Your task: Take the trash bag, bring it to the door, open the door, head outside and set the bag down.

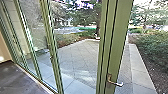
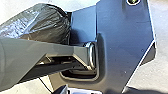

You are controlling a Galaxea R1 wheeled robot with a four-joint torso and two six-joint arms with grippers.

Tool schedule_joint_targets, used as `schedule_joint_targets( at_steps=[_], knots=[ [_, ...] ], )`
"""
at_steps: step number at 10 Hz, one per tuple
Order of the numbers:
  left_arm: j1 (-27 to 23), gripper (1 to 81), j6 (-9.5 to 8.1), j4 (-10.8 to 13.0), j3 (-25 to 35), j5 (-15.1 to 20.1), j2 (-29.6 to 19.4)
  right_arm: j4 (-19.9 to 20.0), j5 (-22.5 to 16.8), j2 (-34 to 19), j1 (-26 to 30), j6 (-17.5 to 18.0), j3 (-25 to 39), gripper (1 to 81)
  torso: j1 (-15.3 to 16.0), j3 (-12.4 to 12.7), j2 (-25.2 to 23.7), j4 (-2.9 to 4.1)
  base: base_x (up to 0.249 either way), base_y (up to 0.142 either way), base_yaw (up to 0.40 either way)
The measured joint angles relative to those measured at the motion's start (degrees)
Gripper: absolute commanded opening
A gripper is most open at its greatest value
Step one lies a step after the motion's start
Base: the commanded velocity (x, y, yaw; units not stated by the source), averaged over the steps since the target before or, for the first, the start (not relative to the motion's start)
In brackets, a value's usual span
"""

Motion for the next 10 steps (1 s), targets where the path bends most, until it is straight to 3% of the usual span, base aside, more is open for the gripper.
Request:
schedule_joint_targets(
  at_steps=[5,10],
  knots=[
    [0.0,1.0,-0.22,0.0,0.6,0.4,-0.8,0.0,0.0,-2.0,0.0,0.0,3.2,81.1,0.0,0.0,0.0,0.00,0.000,0.000,0.000],
    [0.1,1.0,-0.39,0.0,6.5,1.0,-3.9,0.0,0.0,-9.3,0.0,0.0,15.6,81.1,0.0,0.0,0.0,0.00,0.000,0.000,0.000]
  ],
)
